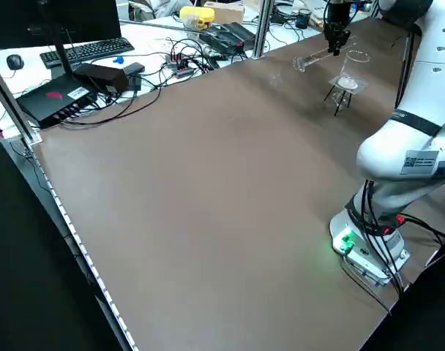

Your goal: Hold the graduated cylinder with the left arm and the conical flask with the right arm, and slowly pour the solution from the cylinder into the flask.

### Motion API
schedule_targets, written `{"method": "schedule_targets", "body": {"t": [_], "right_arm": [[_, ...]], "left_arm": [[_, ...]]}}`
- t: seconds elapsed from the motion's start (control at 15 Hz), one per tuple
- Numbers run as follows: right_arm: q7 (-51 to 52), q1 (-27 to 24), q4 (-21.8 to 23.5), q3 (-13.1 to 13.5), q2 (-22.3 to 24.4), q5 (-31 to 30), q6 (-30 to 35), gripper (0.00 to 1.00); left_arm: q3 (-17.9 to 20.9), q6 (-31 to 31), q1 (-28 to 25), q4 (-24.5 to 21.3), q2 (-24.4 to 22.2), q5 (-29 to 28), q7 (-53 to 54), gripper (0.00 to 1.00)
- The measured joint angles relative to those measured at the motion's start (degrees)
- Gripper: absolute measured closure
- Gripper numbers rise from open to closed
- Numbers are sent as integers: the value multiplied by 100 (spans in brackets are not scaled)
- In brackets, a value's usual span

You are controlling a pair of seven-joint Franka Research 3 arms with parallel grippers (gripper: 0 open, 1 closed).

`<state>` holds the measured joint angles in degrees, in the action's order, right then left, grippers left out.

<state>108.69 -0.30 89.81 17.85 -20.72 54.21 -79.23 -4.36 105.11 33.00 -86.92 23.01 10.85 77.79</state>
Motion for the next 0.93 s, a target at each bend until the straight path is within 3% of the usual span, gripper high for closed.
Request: {"method": "schedule_targets", "body": {"t": [0.4, 0.93], "right_arm": [[-1296, 1149, 0, -4, 324, -561, -612, 61], [-1747, 1758, 4, -1, 612, -900, -582, 61]], "left_arm": [[0, 5, 178, 0, -2, -212, -187, 66], [0, 6, 363, 0, -3, -658, -394, 66]]}}
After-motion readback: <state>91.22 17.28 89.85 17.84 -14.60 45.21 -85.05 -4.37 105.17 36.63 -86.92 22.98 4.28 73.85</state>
